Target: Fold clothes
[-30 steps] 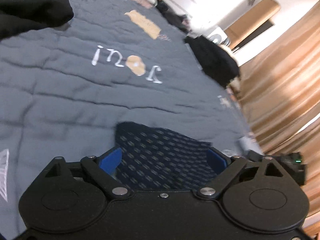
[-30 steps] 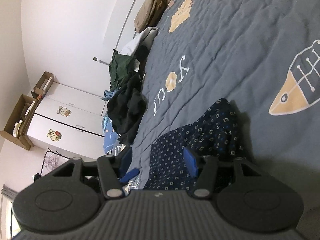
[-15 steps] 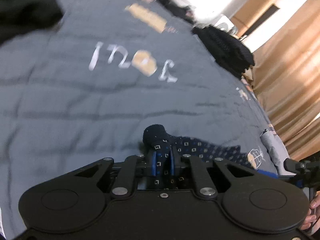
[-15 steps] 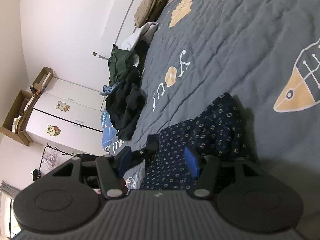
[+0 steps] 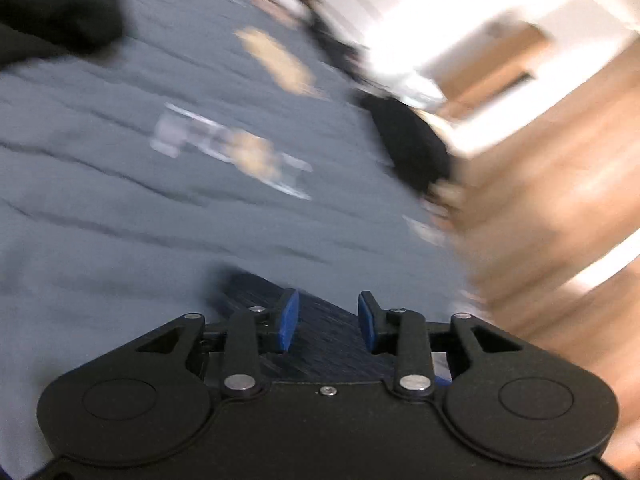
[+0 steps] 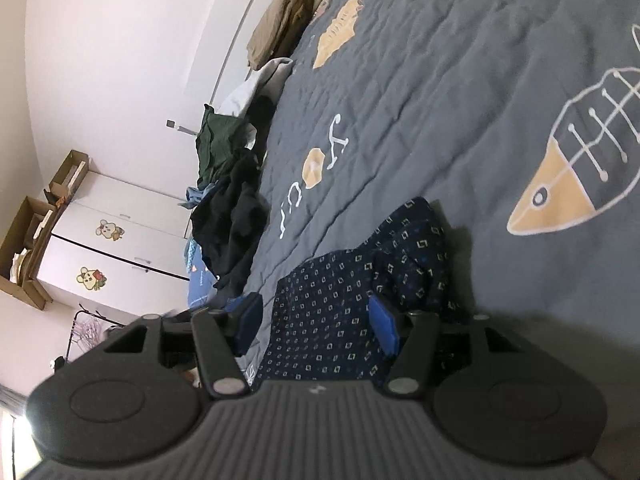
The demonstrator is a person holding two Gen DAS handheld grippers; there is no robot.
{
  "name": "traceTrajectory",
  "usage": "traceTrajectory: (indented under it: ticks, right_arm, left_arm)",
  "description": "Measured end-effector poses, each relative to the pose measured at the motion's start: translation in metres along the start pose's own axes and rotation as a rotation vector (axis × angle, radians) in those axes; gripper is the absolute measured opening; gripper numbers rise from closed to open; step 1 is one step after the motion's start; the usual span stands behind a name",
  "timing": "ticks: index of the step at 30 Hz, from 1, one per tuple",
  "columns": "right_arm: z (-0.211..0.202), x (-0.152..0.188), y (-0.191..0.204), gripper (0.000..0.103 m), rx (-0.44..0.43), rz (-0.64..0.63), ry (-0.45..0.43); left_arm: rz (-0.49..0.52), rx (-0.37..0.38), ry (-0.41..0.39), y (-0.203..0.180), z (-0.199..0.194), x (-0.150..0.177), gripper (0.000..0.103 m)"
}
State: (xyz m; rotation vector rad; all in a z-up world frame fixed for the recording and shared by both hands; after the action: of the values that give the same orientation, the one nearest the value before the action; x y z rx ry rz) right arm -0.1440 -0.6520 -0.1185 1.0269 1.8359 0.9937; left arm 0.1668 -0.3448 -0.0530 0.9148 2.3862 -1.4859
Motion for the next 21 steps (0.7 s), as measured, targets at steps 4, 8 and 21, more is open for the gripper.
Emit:
traceTrajectory:
  ticks: [4,8,21]
  right_arm:
    - [0.002,0.002,-0.001,0.058,0.005,0.004,0.005]
    - [0.001,0.002,-0.002,0.058,0.004,0.009,0.004]
    - [0.006,0.002,-0.001,0.058,0.029,-0.028,0.032]
  left_arm:
    - [0.054,0.103,0.186,-0.025,0.012,0.041,0.067]
    - [0.013,0.084,0.268,-0.007,0.033,0.066,0.067]
    - [-0.122,-0.049,0.146,0.047,0.075,0.012,0.066]
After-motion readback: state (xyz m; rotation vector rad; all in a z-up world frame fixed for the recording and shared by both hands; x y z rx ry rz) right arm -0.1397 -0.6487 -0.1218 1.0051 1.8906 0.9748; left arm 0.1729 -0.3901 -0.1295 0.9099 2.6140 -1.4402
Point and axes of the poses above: each gripper's, at about its wrist camera, not at the fingertips, and z roughly the way its jaws point, y to its left, x to its underside, the point moved 1 cm from there along z, roughly the way its jaws point, and after that the axes turned 2 degrees about y, right-handed, at the moved point
